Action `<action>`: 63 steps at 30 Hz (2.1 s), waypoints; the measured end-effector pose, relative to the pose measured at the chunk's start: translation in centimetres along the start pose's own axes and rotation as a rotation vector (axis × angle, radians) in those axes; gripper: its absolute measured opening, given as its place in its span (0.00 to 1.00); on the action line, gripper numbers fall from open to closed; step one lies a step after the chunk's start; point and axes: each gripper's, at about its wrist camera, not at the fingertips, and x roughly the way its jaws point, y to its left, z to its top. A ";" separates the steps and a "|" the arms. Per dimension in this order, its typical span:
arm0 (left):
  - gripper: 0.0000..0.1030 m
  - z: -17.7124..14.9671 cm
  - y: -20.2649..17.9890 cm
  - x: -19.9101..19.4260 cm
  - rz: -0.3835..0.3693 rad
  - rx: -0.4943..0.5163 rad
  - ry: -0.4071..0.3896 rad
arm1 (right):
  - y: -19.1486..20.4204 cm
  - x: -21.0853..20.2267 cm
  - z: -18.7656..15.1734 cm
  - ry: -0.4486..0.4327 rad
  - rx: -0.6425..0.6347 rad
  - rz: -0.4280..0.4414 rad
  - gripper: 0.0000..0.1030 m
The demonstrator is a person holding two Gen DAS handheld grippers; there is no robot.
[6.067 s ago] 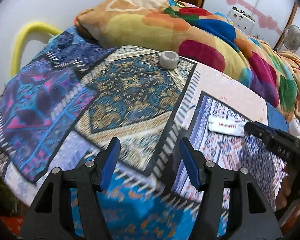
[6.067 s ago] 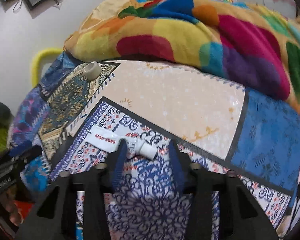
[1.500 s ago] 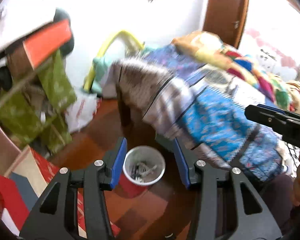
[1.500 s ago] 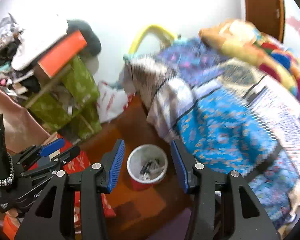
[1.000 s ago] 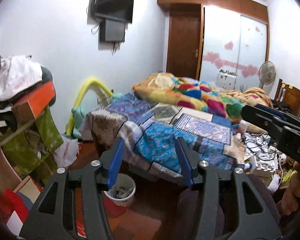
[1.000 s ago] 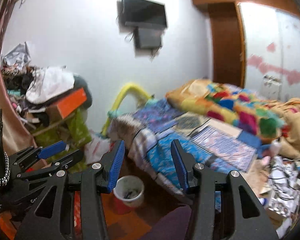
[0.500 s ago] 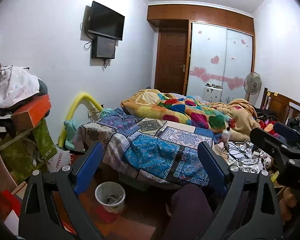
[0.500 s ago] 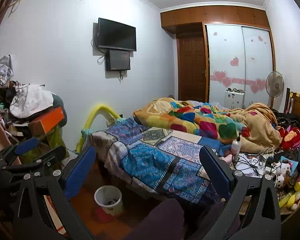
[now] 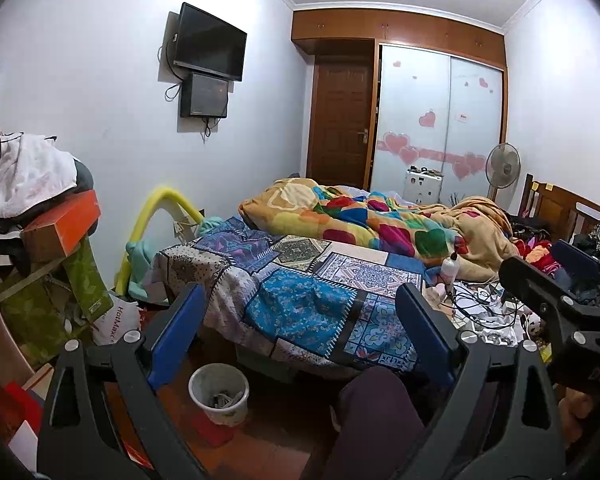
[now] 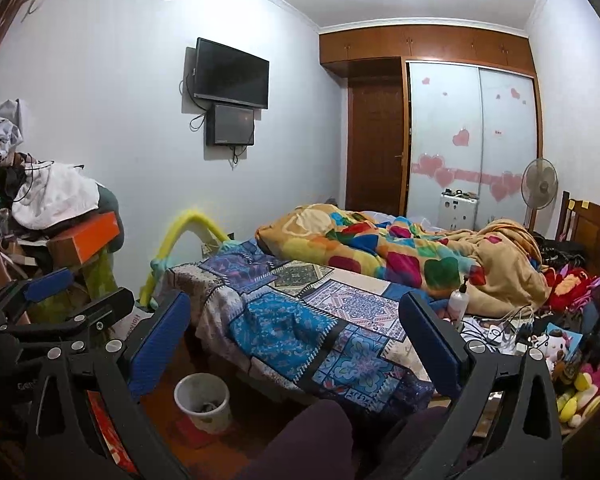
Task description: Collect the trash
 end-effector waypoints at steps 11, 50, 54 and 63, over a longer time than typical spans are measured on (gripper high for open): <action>0.94 0.0 0.1 -0.1 0.004 0.002 -0.005 | 0.3 -0.3 0.1 0.009 0.015 0.012 1.00; 0.97 1.3 -0.2 -1.3 -0.005 0.003 -0.029 | 1.6 -1.0 0.7 -0.001 0.030 -0.016 1.00; 0.97 1.6 0.0 -1.3 0.000 -0.004 -0.029 | 1.6 -1.1 0.6 -0.002 0.029 -0.017 1.00; 0.97 1.6 0.2 -0.9 -0.014 -0.008 -0.028 | 1.8 -1.1 0.6 -0.001 0.029 -0.018 1.00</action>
